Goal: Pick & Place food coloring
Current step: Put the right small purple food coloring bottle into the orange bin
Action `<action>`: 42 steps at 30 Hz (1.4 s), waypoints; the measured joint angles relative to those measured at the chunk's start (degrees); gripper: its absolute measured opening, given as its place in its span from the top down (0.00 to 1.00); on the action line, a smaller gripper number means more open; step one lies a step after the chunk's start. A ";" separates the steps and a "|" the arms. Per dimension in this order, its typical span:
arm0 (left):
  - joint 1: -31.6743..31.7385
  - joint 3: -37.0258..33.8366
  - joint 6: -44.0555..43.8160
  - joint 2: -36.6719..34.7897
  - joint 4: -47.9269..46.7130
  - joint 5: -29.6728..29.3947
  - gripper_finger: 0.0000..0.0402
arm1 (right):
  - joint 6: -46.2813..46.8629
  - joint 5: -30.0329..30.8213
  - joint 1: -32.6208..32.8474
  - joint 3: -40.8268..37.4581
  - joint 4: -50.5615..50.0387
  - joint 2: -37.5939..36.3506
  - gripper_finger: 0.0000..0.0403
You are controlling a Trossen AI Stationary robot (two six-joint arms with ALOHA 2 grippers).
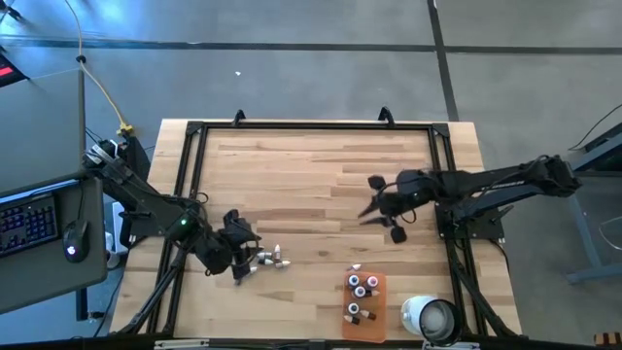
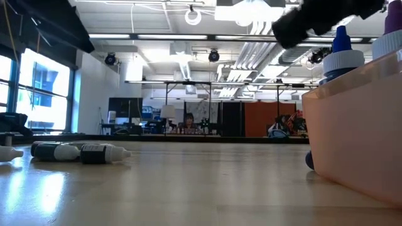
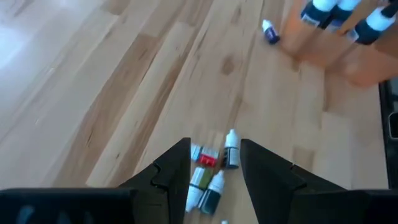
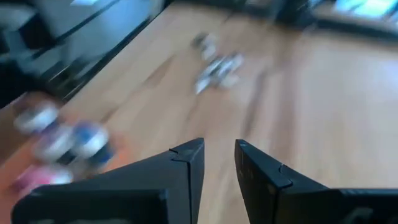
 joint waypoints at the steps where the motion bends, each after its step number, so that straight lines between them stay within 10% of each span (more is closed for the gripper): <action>1: 0.01 -0.03 0.43 0.00 0.66 -0.27 0.66 | -0.09 -2.00 0.02 -0.41 -1.71 0.33 0.80; 11: 0.00 -0.03 4.97 -0.20 8.24 -3.73 0.66 | -2.62 -2.65 0.03 -4.70 -3.88 7.65 0.68; 19: 0.00 -0.03 5.13 -0.20 8.39 -5.71 0.66 | -9.90 -16.12 4.46 -4.68 2.20 20.46 0.54; 42: 0.00 -0.03 4.26 -0.17 14.33 -5.00 0.66 | -16.54 -19.57 9.11 -4.64 22.32 39.81 0.53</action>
